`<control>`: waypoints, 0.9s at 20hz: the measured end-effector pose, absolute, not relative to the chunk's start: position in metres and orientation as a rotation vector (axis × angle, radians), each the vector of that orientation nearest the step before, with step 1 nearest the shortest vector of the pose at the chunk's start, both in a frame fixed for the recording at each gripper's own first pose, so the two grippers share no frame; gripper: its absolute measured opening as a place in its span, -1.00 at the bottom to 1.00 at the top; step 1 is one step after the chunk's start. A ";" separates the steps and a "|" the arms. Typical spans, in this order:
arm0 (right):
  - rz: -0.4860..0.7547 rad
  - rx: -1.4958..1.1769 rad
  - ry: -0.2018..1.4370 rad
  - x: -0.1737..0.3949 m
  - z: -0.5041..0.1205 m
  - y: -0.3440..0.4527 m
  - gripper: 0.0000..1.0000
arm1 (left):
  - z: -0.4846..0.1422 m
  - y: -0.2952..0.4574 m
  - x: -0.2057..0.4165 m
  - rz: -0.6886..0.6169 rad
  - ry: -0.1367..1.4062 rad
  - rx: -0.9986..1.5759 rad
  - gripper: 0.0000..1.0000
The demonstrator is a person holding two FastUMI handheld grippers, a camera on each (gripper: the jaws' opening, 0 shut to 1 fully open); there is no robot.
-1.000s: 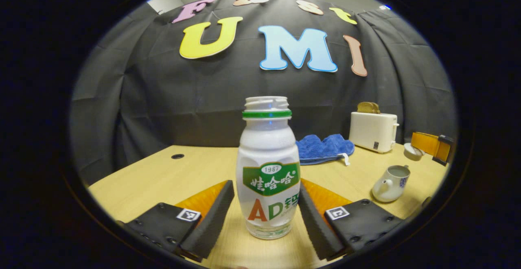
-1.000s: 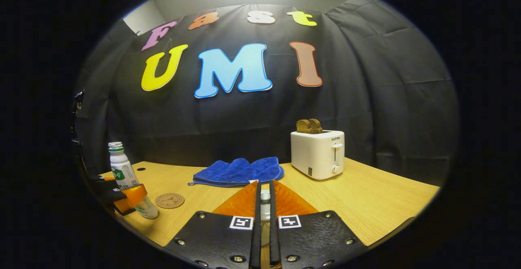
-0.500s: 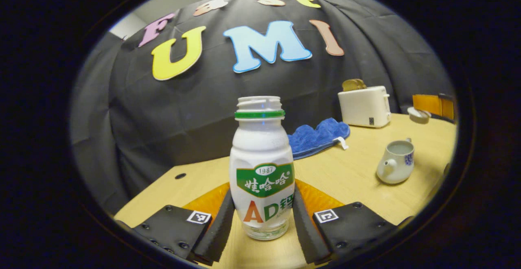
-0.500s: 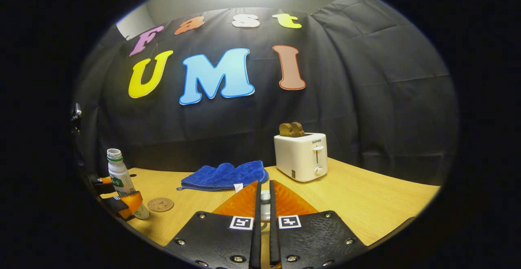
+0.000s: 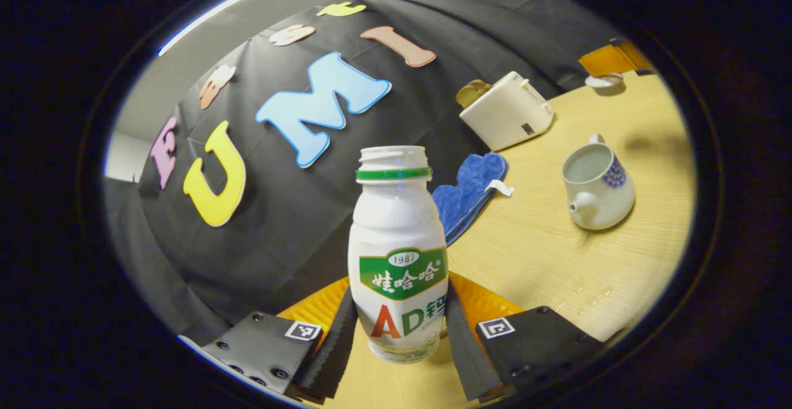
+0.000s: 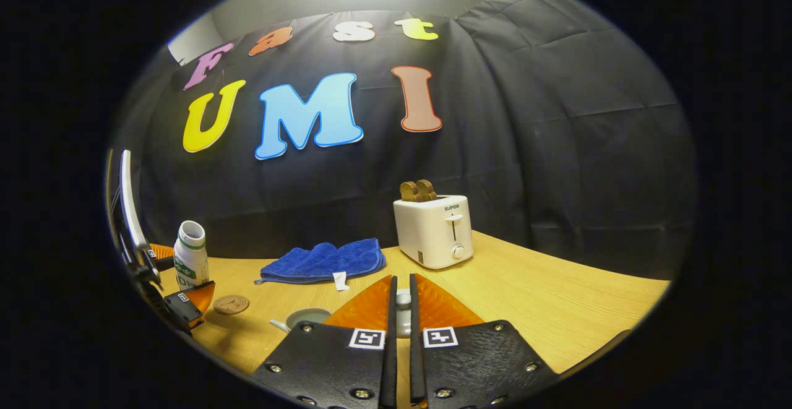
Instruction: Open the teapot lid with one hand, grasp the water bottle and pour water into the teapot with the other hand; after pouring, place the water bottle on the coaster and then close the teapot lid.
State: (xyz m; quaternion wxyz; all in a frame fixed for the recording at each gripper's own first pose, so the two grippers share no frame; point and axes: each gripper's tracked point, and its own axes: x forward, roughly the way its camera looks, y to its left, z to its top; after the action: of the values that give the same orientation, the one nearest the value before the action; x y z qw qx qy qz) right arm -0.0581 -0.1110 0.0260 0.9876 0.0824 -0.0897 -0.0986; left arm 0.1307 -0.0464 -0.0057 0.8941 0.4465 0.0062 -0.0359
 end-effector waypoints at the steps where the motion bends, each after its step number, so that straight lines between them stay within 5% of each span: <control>1: -0.199 0.164 -0.181 -0.061 0.025 -0.113 -0.84 | -0.004 -0.049 0.132 -0.077 0.006 0.965 0.58; 2: -0.201 0.165 -0.182 -0.063 0.023 -0.116 -0.84 | -0.003 -0.053 0.134 -0.078 -0.001 1.011 0.63; 3: -0.203 0.169 -0.185 -0.065 0.022 -0.118 -0.84 | 0.000 -0.055 0.133 -0.077 -0.009 1.059 0.46; 4: -0.206 0.177 -0.185 -0.065 0.021 -0.120 -0.84 | 0.002 -0.058 0.133 -0.077 -0.018 1.109 0.63; 18: -0.221 0.207 -0.228 -0.077 0.027 -0.129 -0.84 | 0.007 -0.107 0.144 -0.105 -0.134 1.617 0.63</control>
State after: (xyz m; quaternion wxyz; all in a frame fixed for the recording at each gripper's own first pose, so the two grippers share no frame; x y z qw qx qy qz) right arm -0.0771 -0.1288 0.0270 0.9821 0.1029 -0.1134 -0.1097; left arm 0.1438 -0.1073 0.0067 0.6874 0.7223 -0.0601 -0.0469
